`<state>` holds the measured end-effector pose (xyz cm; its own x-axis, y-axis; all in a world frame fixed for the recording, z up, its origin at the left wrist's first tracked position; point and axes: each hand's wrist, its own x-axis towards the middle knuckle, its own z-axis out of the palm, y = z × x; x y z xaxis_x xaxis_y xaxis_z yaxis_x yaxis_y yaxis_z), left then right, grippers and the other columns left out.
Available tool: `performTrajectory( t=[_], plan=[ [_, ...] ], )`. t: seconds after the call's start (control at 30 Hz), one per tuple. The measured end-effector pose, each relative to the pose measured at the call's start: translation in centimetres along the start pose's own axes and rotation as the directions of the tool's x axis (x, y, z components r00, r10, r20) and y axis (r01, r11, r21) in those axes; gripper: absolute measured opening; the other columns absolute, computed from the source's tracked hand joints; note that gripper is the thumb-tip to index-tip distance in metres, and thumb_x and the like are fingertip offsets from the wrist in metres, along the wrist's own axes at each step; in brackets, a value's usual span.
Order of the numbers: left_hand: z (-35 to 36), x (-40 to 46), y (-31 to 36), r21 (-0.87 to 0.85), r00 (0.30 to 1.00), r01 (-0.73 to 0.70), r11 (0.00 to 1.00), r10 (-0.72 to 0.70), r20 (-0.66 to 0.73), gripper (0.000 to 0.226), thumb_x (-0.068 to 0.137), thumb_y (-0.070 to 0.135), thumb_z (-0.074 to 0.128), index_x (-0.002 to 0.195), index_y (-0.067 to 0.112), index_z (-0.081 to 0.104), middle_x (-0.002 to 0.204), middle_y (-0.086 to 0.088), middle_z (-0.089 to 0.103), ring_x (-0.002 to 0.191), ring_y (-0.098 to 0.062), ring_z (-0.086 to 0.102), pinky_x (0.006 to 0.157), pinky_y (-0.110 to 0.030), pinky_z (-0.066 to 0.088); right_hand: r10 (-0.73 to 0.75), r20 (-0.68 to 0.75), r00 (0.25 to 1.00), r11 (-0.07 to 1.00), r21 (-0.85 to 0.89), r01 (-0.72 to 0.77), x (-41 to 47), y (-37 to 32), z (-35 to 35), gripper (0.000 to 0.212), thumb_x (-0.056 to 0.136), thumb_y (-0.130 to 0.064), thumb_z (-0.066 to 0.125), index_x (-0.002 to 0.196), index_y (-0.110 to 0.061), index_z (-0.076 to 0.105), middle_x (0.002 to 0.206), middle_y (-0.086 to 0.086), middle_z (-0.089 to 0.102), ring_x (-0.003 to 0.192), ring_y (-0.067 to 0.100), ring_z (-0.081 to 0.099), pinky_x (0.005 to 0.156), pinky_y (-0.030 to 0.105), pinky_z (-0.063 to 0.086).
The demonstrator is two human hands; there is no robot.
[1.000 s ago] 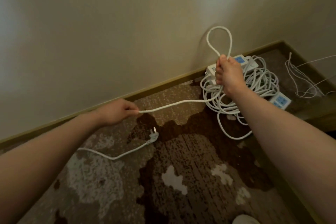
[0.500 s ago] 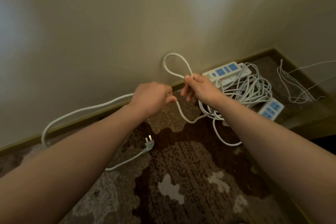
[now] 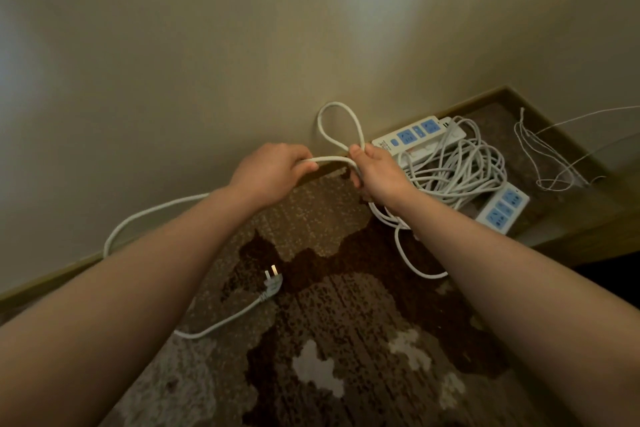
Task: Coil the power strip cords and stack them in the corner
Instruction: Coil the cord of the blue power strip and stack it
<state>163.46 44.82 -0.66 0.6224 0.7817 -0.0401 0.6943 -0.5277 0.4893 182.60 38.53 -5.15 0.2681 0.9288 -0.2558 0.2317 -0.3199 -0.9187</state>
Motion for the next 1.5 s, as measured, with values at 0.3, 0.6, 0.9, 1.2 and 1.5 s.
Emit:
performTrajectory(
  t=[0.3, 0.6, 0.9, 1.2, 1.5],
  plan=[
    [-1.3, 0.8, -1.1, -0.223, 0.975, 0.112, 0.968, -0.151, -0.165, 0.022, 0.091, 0.037, 0.054, 0.081, 0.026, 0.070, 0.059, 0.005, 0.054, 0.059, -0.013, 0.049, 0.057, -0.029, 0.036, -0.067, 0.141, 0.988, 0.981, 0.192, 0.039, -1.2, -1.0, -1.1, 0.032, 0.105, -0.041, 0.041, 0.088, -0.013, 0.041, 0.057, -0.001, 0.028, 0.039, 0.008, 0.023, 0.037, 0.018, 0.019],
    [-0.3, -0.4, -2.0, 0.037, 0.988, 0.128, 0.991, -0.124, -0.097, 0.033, 0.097, 0.040, 0.040, 0.092, 0.020, 0.065, 0.078, -0.004, 0.063, 0.078, -0.030, 0.059, 0.063, -0.035, 0.044, -0.021, -0.068, 0.997, 0.996, 0.082, 0.027, -0.6, -0.8, -2.4, 0.045, 0.104, -0.046, 0.039, 0.068, -0.019, 0.044, 0.050, -0.006, 0.035, 0.040, 0.009, 0.028, 0.043, 0.026, 0.024],
    [-0.1, -2.7, -4.5, -0.211, 0.979, 0.175, 0.962, -0.193, -0.065, 0.027, 0.098, 0.024, 0.044, 0.103, 0.014, 0.069, 0.068, 0.007, 0.053, 0.066, -0.010, 0.047, 0.062, -0.026, 0.029, 0.106, -0.341, 0.934, 0.981, 0.192, -0.041, 0.0, -0.1, -3.9, 0.049, 0.104, -0.049, 0.035, 0.063, -0.023, 0.041, 0.051, -0.005, 0.035, 0.041, 0.011, 0.030, 0.047, 0.029, 0.025],
    [2.1, -2.6, 1.3, -0.232, 0.991, 0.017, 0.973, -0.047, -0.123, 0.027, 0.097, 0.027, 0.044, 0.100, 0.014, 0.067, 0.089, -0.009, 0.069, 0.083, -0.025, 0.061, 0.073, -0.037, 0.048, 0.188, -0.122, 0.975, 0.927, 0.350, -0.135, -0.3, -1.0, -2.6, 0.045, 0.105, -0.050, 0.029, 0.078, -0.018, 0.044, 0.055, -0.004, 0.036, 0.041, 0.011, 0.025, 0.044, 0.026, 0.019],
    [5.5, -1.1, 5.2, -0.272, 0.993, 0.003, 0.962, -0.036, -0.115, 0.025, 0.097, 0.034, 0.040, 0.101, 0.022, 0.062, 0.073, 0.003, 0.060, 0.069, -0.017, 0.056, 0.062, -0.034, 0.043, 0.195, -0.056, 0.979, 0.842, 0.521, -0.138, -0.3, -1.2, -2.4, 0.037, 0.108, -0.036, 0.031, 0.102, -0.009, 0.056, 0.068, 0.002, 0.069, 0.042, 0.012, 0.049, 0.040, 0.023, 0.039]
  ],
)
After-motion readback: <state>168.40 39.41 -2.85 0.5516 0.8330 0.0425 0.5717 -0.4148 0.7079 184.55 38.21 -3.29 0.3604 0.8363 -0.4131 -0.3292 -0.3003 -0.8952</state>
